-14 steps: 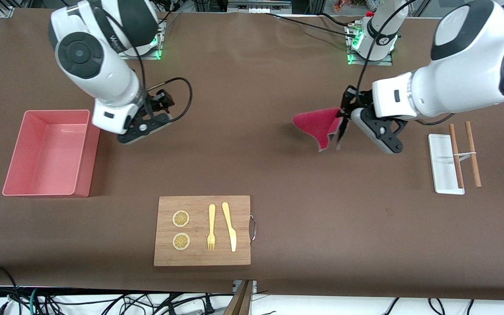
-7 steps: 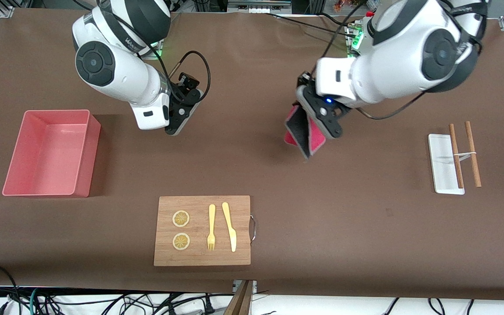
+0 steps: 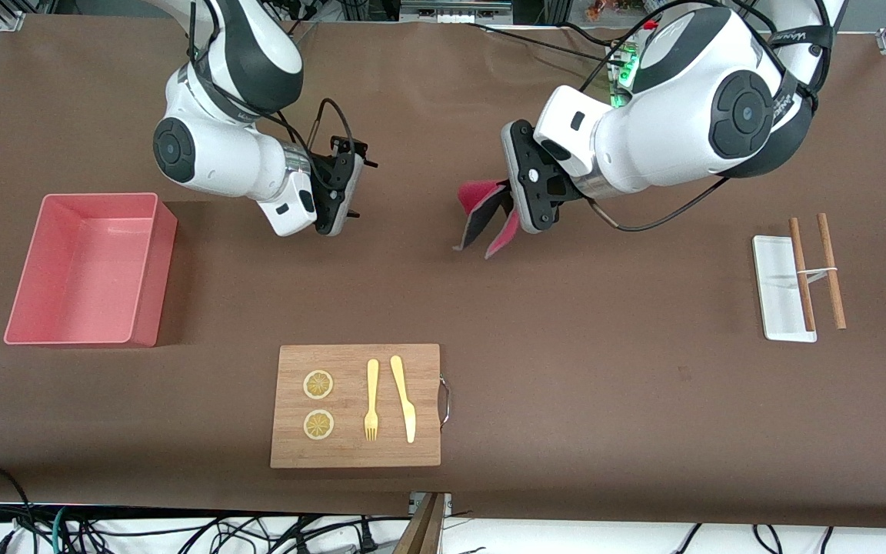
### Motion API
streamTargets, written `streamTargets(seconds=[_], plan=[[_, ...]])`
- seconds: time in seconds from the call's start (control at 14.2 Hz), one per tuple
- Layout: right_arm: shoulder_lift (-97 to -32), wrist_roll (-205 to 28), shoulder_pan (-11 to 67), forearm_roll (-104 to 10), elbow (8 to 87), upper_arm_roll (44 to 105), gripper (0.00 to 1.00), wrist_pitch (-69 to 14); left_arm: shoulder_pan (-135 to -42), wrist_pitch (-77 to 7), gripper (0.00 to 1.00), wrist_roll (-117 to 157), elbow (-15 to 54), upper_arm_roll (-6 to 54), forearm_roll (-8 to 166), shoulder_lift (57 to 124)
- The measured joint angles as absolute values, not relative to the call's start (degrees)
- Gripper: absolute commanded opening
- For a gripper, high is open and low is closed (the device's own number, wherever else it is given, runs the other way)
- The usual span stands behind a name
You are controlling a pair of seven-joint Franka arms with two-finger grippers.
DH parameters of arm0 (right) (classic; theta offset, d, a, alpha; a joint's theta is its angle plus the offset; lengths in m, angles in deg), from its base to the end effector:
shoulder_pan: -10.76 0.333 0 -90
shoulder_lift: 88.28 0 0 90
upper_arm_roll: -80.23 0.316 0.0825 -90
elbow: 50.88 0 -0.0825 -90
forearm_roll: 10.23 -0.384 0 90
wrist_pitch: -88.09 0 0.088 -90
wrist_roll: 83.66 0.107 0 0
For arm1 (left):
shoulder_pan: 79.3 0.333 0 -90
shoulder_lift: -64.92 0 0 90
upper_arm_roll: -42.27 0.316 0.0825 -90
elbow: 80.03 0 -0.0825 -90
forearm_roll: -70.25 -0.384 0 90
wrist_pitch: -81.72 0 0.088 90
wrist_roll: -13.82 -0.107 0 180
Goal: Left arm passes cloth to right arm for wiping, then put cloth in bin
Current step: 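Lift the cloth with the left gripper toward the right gripper, then grasp the hanging cloth with the right gripper below the left gripper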
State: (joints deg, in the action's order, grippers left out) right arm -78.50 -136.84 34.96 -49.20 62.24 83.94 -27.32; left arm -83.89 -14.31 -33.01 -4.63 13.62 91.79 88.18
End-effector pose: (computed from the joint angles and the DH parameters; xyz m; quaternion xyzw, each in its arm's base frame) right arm 0.4981 0.3045 0.3851 -0.8192 -0.4869 -0.0042 0.3029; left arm 0.5733 -0.3428 0.5437 0.7582 -0.5896 0.0356 0.2761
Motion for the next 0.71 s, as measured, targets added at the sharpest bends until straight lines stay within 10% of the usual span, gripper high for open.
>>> streamTargets(seconds=[0.71], plan=[[-73.6,-142.0,38.9,-61.9,68.0,88.3,1.0,-40.4,-90.3,-16.2,0.0,-59.1,-5.1,13.3,91.8,88.4]])
